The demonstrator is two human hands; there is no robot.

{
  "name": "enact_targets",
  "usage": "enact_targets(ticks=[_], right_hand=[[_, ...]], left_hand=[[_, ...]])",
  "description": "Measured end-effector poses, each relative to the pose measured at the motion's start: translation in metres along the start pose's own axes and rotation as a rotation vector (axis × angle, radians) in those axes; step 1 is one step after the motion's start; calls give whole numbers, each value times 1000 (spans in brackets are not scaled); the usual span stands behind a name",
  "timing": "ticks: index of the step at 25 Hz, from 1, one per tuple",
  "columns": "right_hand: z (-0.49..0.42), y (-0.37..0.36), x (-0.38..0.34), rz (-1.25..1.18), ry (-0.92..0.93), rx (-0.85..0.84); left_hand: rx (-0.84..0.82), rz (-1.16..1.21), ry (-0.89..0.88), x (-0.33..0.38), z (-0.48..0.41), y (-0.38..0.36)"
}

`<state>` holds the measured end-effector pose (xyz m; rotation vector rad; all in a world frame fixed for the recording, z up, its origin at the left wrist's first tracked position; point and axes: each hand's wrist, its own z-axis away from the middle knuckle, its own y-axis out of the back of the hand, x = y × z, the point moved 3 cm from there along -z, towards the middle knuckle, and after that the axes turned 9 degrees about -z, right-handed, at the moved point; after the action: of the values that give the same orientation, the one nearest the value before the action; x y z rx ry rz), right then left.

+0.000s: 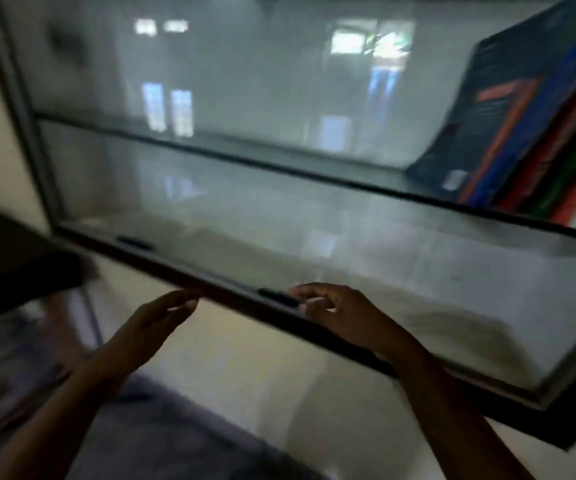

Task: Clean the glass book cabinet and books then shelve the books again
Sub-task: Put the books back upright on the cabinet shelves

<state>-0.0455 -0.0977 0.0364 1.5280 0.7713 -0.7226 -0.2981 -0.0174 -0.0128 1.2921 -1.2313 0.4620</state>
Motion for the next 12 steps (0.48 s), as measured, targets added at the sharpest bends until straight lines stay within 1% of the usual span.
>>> enact_targets(ticks=[2,5,7,8,9,10,11,12], right_hand=[[-18,-101,0,-71,-32,-205],[-29,-273,-15,-119,-94,-460],[-28,-369,-24,-110,-153,-562],[-24,-424,-25,-102,-171,-651],[-16,-469,-34,-44,-195,-728],[-10,-512,-33,-5,-202,-792],[-2,-548,-29,34,-249,-848],[4,-578,-25,93,-234,-896]], left_hand=[[97,-28,236,-101,72,44],[284,-34,622,-211,205,115],[362,75,886,-254,283,151],[403,130,1013,-275,328,170],[461,179,1132,-290,369,185],[503,228,1212,-301,407,201],[531,251,1310,-311,442,213],[550,284,1390,-322,476,224]])
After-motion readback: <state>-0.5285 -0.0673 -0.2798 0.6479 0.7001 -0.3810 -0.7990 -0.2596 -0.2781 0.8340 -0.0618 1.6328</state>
